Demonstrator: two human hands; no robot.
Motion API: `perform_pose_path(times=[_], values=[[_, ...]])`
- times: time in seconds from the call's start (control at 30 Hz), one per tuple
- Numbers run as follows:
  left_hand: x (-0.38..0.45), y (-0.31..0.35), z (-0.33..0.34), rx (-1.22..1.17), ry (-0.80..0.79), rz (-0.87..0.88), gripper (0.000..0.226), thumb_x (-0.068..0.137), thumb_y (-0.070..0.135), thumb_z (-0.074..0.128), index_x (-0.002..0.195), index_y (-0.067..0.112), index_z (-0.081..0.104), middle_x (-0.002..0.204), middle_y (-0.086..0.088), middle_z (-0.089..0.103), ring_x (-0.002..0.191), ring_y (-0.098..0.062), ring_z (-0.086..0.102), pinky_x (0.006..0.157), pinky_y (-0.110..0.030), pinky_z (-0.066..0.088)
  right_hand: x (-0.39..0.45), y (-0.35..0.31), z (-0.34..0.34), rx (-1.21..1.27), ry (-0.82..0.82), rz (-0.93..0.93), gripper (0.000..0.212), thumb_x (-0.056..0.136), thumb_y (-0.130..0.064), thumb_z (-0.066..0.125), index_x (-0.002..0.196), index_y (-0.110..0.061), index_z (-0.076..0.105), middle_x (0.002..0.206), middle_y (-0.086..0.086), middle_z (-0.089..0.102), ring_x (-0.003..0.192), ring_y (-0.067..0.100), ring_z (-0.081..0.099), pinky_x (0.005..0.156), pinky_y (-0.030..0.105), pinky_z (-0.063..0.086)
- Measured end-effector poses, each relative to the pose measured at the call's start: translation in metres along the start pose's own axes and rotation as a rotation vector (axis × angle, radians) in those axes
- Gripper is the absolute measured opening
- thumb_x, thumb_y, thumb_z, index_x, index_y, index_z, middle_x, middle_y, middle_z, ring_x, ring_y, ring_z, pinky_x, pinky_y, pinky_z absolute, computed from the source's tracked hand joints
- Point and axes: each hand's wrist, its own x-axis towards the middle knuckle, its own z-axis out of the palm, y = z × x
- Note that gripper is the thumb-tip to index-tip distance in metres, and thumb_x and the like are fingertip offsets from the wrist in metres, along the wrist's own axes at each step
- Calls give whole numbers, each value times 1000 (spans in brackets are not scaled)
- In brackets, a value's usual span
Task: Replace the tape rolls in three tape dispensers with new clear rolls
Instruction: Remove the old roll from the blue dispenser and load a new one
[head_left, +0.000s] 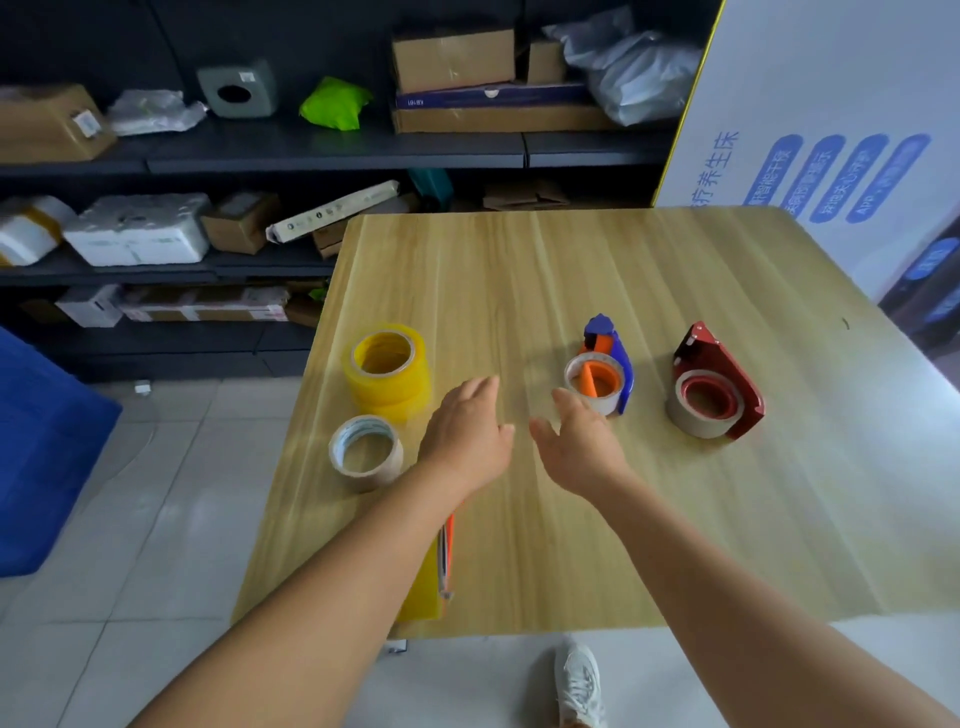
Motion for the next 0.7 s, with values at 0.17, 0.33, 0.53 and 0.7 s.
perform_pose_path(times=[0.17, 0.33, 0.53, 0.7], values=[[37, 41, 30, 22, -95, -40, 64, 95, 26, 49, 150, 21, 17, 157, 5, 18, 143, -18, 20, 112, -36, 27, 46, 36, -32, -26, -20, -50, 39, 94, -34, 47, 128, -15, 48, 128, 7, 56, 112, 28, 54, 93, 41, 45], [67, 70, 60, 65, -183, -29, 61, 93, 21, 48, 148, 26, 21, 156, 8, 18, 139, -19, 26, 108, -36, 33, 84, 69, -51, -73, -59, -100, 40, 92, -35, 48, 129, -20, 50, 134, 4, 52, 119, 28, 47, 99, 41, 39], [95, 77, 87, 222, -315, 63, 59, 93, 11, 45, 147, 23, 25, 159, 9, 9, 146, -17, 5, 115, -37, 18, 110, 96, -51, -204, -123, -185, 46, 90, -14, 50, 135, -16, 46, 148, -1, 39, 133, 24, 35, 106, 37, 33], [101, 67, 91, 348, -341, 74, 47, 96, 20, 42, 142, 17, 35, 155, 3, 22, 146, -19, 5, 116, -44, 11, 115, 110, -46, -273, -72, -239, 54, 86, -6, 51, 138, -16, 43, 145, -1, 42, 132, 21, 35, 106, 33, 30]])
